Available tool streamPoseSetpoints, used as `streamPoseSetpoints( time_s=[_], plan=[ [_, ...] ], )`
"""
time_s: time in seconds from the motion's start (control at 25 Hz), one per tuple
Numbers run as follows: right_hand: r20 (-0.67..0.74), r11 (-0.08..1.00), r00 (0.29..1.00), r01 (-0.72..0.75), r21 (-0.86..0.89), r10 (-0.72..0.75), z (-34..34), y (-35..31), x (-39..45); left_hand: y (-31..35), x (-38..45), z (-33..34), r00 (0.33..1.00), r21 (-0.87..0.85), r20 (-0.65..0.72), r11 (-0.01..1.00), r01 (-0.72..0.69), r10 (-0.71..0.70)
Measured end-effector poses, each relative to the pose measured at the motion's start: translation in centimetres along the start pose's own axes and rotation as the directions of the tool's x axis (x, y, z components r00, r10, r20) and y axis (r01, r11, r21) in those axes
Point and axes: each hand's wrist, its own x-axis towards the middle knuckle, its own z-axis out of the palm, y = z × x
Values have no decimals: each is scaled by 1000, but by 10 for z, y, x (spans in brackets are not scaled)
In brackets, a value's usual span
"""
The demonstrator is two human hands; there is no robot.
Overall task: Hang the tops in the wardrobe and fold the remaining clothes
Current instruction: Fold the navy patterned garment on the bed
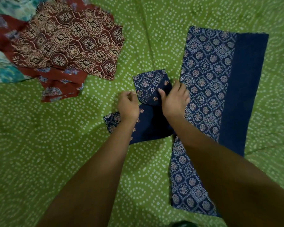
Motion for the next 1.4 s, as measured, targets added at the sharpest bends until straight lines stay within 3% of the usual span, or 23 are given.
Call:
streamPoseSetpoints(
  time_s=[0.08, 0.16, 0.24, 0.32, 0.4, 0.48, 0.52, 0.6, 0.72, 0.84, 0.96, 1.04, 1.12, 1.16, 1.2, 1.28, 1.36, 1.4],
  plan=[
    [107, 996, 994, -23, 83, 14, -7, -3, 18, 2, -8, -7, 999, -9, -28, 999, -35, 35],
    [154, 958, 985, 27, 285, -74, -15, -9, 23, 6, -20, -18, 997, -108, -71, 994, -1, -7],
    [-30, 918, 951, 304, 255, -307, -21, -13, 4, 13, -37, -30, 995, -217, -10, 972, 90, -95],
    [-181, 802, 794, 595, 40, -580, -17, -12, -32, 15, -57, -39, 976, -248, 118, 946, 207, -183],
    [-109, 638, 630, 767, -69, -769, -3, -8, -76, 4, -70, -44, 955, -295, 126, 909, 296, -270],
    [7, 540, 545, 832, -123, -838, 16, -1, -110, -14, -74, -47, 964, -135, 26, 955, 266, -265],
    [47, 538, 547, 832, -135, -836, 23, 2, -118, -23, -75, -49, 970, 27, -33, 970, 240, -239],
    [89, 609, 627, 776, -166, -774, 28, 10, -122, -37, -74, -53, 978, 222, -122, 956, 194, -170],
    [48, 767, 811, 568, -299, -583, 19, 36, -105, -37, -71, -56, 984, 309, -144, 940, 144, -104],
    [-4, 847, 895, 421, -326, -446, 9, 61, -93, -35, -66, -55, 988, 382, -154, 922, 66, -7],
    [126, 827, 857, 515, -225, -500, 13, 58, -108, -36, -61, -56, 991, 490, -127, 871, 31, 36],
    [209, 729, 730, 677, -98, -650, 15, 54, -124, -41, -60, -57, 990, 521, -141, 850, 78, -4],
    [183, 633, 630, 773, -49, -755, 8, 60, -123, -48, -64, -57, 980, 554, -200, 824, 121, -10],
    [110, 675, 675, 737, -45, -730, 2, 66, -115, -54, -66, -56, 966, 564, -257, 811, 156, -7],
    [29, 777, 777, 630, -18, -629, -4, 75, -106, -59, -69, -56, 944, 554, -328, 804, 215, -26],
    [-64, 961, 965, 261, 93, -256, -13, 97, -84, -70, -68, -56, 891, 440, -447, 846, 302, -85],
    [28, 994, 999, -33, 108, 30, -10, 108, -66, -80, -67, -57, 898, 325, -434, 917, 232, -74],
    [101, 998, 993, -65, 11, 64, -4, 103, -63, -86, -68, -57, 929, 322, -367, 931, 173, -46]
  ],
)
